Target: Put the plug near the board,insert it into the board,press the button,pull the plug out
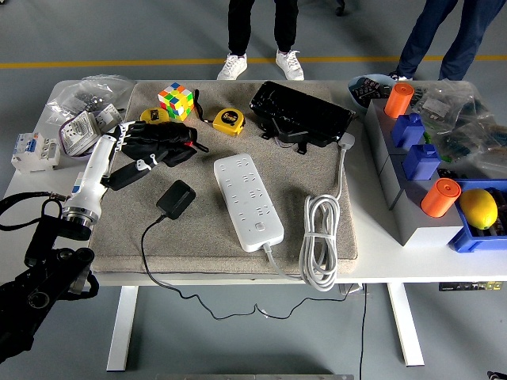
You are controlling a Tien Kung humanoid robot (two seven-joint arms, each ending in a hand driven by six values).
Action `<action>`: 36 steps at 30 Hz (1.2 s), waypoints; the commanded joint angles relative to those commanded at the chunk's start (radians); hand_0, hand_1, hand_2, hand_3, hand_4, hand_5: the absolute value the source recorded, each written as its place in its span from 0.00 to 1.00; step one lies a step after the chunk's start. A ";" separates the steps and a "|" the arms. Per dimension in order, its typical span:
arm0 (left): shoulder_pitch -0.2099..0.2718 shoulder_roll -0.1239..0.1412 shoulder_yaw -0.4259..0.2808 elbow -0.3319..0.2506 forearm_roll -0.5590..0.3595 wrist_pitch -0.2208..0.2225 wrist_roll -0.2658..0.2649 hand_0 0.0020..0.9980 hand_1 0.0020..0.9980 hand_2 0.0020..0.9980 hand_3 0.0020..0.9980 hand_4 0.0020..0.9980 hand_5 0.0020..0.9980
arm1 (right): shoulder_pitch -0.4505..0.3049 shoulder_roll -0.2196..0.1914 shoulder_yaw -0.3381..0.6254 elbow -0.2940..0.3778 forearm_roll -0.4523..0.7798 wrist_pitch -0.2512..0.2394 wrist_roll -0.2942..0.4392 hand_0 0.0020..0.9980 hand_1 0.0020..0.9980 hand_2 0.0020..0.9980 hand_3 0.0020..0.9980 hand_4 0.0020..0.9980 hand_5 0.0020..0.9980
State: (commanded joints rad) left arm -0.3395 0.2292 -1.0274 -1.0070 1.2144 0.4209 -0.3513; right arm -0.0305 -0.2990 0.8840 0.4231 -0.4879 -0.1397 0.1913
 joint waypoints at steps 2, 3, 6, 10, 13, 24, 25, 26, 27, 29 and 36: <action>0.000 -0.006 -0.007 0.010 -0.089 -0.003 -0.008 0.56 0.64 0.65 0.62 0.91 0.40 | 0.004 0.001 -0.010 -0.005 0.007 -0.001 -0.001 0.60 0.60 0.55 0.55 0.76 0.22; 0.000 -0.008 -0.011 0.015 -0.121 -0.007 -0.010 0.56 0.64 0.65 0.62 0.91 0.40 | 0.005 0.001 -0.012 -0.007 0.009 -0.001 -0.002 0.60 0.60 0.55 0.55 0.76 0.22; -0.002 -0.015 -0.033 0.040 -0.230 -0.023 -0.013 0.56 0.64 0.65 0.62 0.91 0.40 | 0.008 0.002 -0.015 -0.008 0.010 -0.001 -0.009 0.60 0.60 0.55 0.55 0.76 0.22; 0.003 -0.017 -0.060 0.057 -0.326 -0.029 -0.014 0.53 0.64 0.62 0.61 0.89 0.37 | 0.011 0.002 -0.026 -0.012 0.015 -0.001 -0.016 0.60 0.61 0.55 0.55 0.76 0.22; 0.006 -0.016 -0.078 0.059 -0.332 -0.032 -0.009 0.53 0.63 0.62 0.60 0.89 0.36 | 0.011 0.004 -0.038 -0.021 0.025 -0.002 -0.021 0.60 0.61 0.55 0.55 0.75 0.23; 0.004 -0.017 -0.083 0.055 -0.305 -0.038 0.010 0.54 0.63 0.61 0.61 0.87 0.35 | 0.010 0.009 -0.046 -0.025 0.025 -0.003 -0.036 0.60 0.61 0.56 0.55 0.75 0.23; 0.004 -0.017 -0.083 0.054 -0.304 -0.038 0.010 0.54 0.63 0.61 0.61 0.87 0.34 | 0.011 0.009 -0.047 -0.025 0.026 -0.003 -0.036 0.61 0.61 0.56 0.55 0.75 0.24; 0.004 -0.017 -0.083 0.053 -0.304 -0.040 0.013 0.54 0.63 0.61 0.61 0.87 0.34 | 0.011 0.010 -0.047 -0.026 0.026 -0.004 -0.036 0.61 0.61 0.56 0.55 0.75 0.24; 0.004 -0.017 -0.083 0.051 -0.302 -0.041 0.015 0.54 0.63 0.61 0.61 0.87 0.34 | 0.011 0.010 -0.046 -0.025 0.026 -0.004 -0.036 0.61 0.61 0.56 0.55 0.75 0.24; 0.005 -0.016 -0.083 0.049 -0.298 -0.042 0.018 0.54 0.63 0.61 0.61 0.87 0.34 | 0.011 0.010 -0.046 -0.025 0.025 -0.003 -0.037 0.61 0.61 0.56 0.55 0.75 0.24; 0.006 -0.015 -0.082 0.042 -0.298 -0.047 0.026 0.54 0.63 0.61 0.60 0.86 0.34 | 0.009 0.009 -0.048 -0.026 0.026 -0.004 -0.040 0.61 0.61 0.56 0.55 0.75 0.24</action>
State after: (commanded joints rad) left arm -0.3339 0.2146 -1.1092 -0.9652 0.9169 0.3742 -0.3256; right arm -0.0211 -0.2900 0.8359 0.3971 -0.4621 -0.1433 0.1516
